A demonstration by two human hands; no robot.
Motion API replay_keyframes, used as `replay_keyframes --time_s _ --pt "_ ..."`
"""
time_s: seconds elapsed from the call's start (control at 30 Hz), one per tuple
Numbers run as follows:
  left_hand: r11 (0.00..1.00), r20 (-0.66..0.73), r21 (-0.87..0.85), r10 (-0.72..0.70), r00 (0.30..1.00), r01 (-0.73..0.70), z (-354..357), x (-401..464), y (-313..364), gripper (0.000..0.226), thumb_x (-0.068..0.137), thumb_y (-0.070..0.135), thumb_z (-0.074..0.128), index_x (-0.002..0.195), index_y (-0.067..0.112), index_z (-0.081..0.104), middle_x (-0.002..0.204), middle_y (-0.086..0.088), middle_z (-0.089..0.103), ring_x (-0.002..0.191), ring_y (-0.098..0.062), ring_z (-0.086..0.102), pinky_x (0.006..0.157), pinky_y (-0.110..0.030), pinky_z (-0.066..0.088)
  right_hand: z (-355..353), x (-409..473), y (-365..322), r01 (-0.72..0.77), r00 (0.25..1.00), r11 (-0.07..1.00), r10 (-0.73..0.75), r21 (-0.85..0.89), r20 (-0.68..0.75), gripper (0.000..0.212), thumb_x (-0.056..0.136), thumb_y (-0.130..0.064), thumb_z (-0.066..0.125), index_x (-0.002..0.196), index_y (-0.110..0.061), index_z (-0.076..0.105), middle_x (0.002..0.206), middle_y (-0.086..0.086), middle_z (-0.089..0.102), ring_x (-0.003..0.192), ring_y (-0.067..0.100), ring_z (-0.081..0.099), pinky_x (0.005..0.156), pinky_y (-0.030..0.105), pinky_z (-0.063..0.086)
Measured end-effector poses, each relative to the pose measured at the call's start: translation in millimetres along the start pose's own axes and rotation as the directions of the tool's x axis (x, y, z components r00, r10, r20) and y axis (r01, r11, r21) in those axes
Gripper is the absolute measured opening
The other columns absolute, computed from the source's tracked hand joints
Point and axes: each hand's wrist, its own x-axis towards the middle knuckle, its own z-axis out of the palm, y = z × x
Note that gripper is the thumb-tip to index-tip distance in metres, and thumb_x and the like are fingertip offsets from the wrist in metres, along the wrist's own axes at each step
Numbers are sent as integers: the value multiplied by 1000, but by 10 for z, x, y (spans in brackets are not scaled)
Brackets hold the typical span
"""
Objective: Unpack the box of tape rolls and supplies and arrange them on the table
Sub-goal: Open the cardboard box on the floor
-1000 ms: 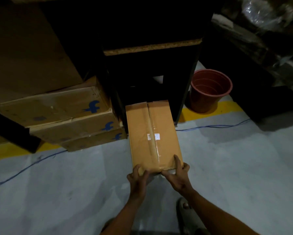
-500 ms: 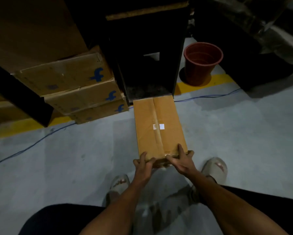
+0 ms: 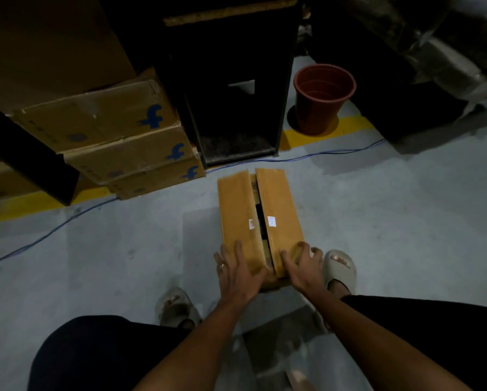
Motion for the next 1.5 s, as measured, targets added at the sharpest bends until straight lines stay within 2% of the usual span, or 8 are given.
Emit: replay_keyframes --time_s 0.2,0.67,0.93,1.03,1.17,1.27,1.37,1.5 --pt "947 78 222 220 972 -232 -73 229 220 107 80 74 52 155 27 -9 161 -14 -20 147 -43 -17 121 -58 6 -9 184 -186 196 980 976 -199 -100 -21 78 77 -61 63 139 -26 32 146 9 26 133 32 33 106 52 40" --pt "854 -8 366 401 916 -370 -352 170 136 88 83 44 39 157 15 0 164 -9 -14 150 -30 -17 122 -53 6 -96 271 -519 479 875 785 -465 -392 136 84 74 -33 67 148 -25 28 155 17 16 140 38 22 112 47 34" --pt "868 -108 445 296 949 -220 -834 119 26 87 76 35 61 150 13 23 160 -11 16 150 -34 5 120 -50 21 -574 226 -487 490 815 647 -578 -584 43 74 78 -28 60 145 -15 31 153 9 26 133 30 37 104 44 42" --pt "832 -142 536 255 956 -143 -943 129 -60 81 75 40 65 144 10 34 154 -13 24 148 -37 12 115 -51 28 -766 262 -373 365 859 687 -508 -629 -57 72 79 -26 63 142 -12 34 150 9 28 130 30 37 103 45 42" --pt "839 -145 539 9 989 72 -901 189 -204 81 74 50 61 139 6 45 154 -15 24 147 -41 11 114 -56 23 -883 390 -152 189 945 639 -326 -746 -40 70 80 -41 66 139 -12 40 155 11 17 141 34 21 111 55 26" --pt "873 -96 455 -148 984 175 -801 278 -286 81 79 47 52 145 3 37 161 -17 13 148 -41 0 118 -57 10 -823 473 -43 150 969 702 -243 -696 -36 58 87 -42 50 136 -12 44 155 11 18 143 35 15 113 62 15" --pt "897 -1 378 -245 969 228 -759 392 -284 77 83 44 50 147 4 35 162 -18 5 149 -40 -5 120 -55 5 -677 540 -18 147 980 759 -197 -634 -9 57 87 -46 45 133 -12 44 148 14 24 138 38 21 110 62 23" --pt "959 248 158 -268 931 235 -656 627 -259 51 92 38 48 132 6 54 147 -22 40 134 -39 38 111 -45 35 -423 740 59 106 993 912 -79 -396 83 67 85 -60 33 131 -13 43 142 18 36 131 38 30 106 53 35"
